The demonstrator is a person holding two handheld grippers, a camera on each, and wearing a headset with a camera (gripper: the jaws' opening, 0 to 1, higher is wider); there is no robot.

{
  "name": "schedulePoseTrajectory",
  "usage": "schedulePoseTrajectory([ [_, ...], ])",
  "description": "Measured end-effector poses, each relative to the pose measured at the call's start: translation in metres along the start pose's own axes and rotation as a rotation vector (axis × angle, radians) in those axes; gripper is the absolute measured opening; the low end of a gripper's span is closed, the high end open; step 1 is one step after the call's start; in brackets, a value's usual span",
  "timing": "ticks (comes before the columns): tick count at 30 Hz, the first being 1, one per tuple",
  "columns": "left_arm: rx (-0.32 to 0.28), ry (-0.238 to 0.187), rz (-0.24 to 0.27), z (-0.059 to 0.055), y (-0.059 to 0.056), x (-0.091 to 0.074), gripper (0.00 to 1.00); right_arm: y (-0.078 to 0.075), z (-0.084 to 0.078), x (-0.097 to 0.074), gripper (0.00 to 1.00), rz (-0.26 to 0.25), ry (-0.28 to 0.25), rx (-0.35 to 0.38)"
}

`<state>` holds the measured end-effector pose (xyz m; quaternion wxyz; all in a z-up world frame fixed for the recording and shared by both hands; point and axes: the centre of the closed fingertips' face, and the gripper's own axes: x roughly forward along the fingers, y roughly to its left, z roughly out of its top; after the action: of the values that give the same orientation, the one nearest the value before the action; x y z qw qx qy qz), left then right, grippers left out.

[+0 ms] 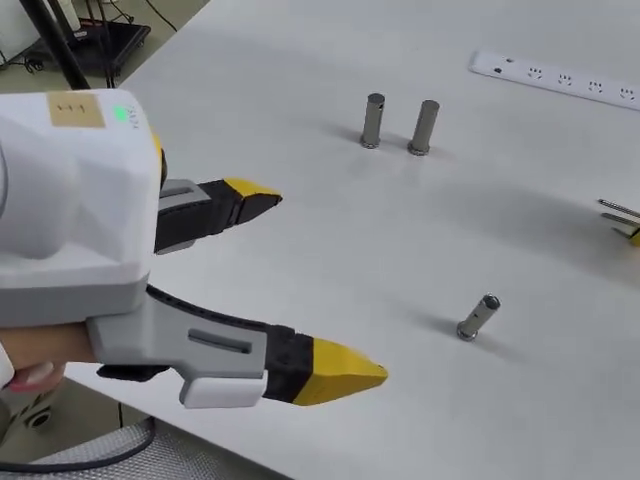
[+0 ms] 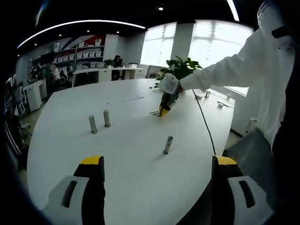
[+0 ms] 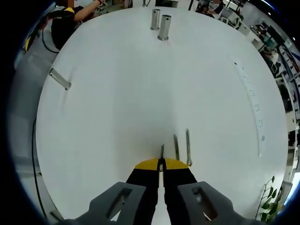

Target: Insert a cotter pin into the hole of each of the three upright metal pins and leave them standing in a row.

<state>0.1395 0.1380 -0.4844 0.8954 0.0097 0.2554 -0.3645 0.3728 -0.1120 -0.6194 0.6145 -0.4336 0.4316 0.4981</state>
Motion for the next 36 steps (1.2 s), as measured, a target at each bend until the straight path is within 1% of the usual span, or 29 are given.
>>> schedulePoseTrajectory([
  [4,0.006,0.008,-0.006,-0.002,0.001,0.000,0.94,0.000,0.000,0.000,0.00,-0.016,0.001,-0.013],
  [7,0.007,0.001,-0.013,-0.001,0.001,0.000,0.93,0.000,0.000,0.000,0.00,-0.027,-0.005,0.001],
  [9,0.009,-0.003,-0.022,0.000,0.000,0.001,0.90,0.000,-0.001,0.000,0.00,-0.032,-0.006,0.001],
  [11,0.000,-0.003,-0.027,0.000,-0.003,0.003,0.89,0.000,-0.001,-0.003,0.00,-0.046,-0.007,-0.007],
  [14,-0.002,-0.001,-0.034,0.000,-0.005,0.005,0.89,-0.002,0.001,-0.011,0.00,-0.066,-0.025,-0.005],
  [15,-0.003,-0.003,-0.038,0.000,-0.006,0.005,0.89,-0.003,0.004,-0.015,0.00,-0.087,-0.044,-0.020],
  [16,-0.004,-0.004,-0.040,0.000,-0.006,0.006,0.89,-0.002,0.005,-0.018,0.00,-0.089,-0.056,-0.026],
  [17,-0.006,-0.006,-0.043,0.001,-0.007,0.006,0.89,0.002,0.008,-0.024,0.00,-0.097,-0.072,-0.018],
  [18,-0.006,-0.007,-0.044,0.001,-0.007,0.007,0.89,0.003,0.009,-0.025,0.00,-0.100,-0.078,-0.019],
  [19,-0.008,-0.012,-0.048,0.002,-0.008,0.007,0.89,0.006,0.012,-0.031,0.00,-0.109,-0.099,-0.027],
  [22,-0.015,-0.023,-0.057,0.004,-0.010,0.010,0.88,0.015,0.018,-0.041,0.00,-0.128,-0.126,-0.061],
  [26,-0.019,-0.029,-0.076,0.008,-0.013,0.015,0.85,0.033,0.026,-0.055,0.00,-0.149,-0.174,-0.076],
  [29,-0.021,-0.039,-0.088,0.012,-0.015,0.017,0.84,0.046,0.032,-0.064,0.00,-0.163,-0.205,-0.101],
  [30,-0.017,-0.041,-0.093,0.013,-0.016,0.018,0.84,0.049,0.035,-0.067,0.00,-0.166,-0.219,-0.099],
  [31,-0.014,-0.044,-0.096,0.015,-0.016,0.019,0.84,0.051,0.038,-0.068,0.00,-0.168,-0.241,-0.087],
  [33,-0.013,-0.053,-0.103,0.019,-0.017,0.022,0.83,0.056,0.041,-0.072,0.00,-0.176,-0.256,-0.088],
  [35,-0.017,-0.060,-0.108,0.024,-0.020,0.027,0.81,0.062,0.047,-0.077,0.00,-0.188,-0.279,-0.100],
  [36,-0.017,-0.062,-0.110,0.027,-0.019,0.029,0.80,0.064,0.049,-0.079,0.00,-0.193,-0.290,-0.098],
])
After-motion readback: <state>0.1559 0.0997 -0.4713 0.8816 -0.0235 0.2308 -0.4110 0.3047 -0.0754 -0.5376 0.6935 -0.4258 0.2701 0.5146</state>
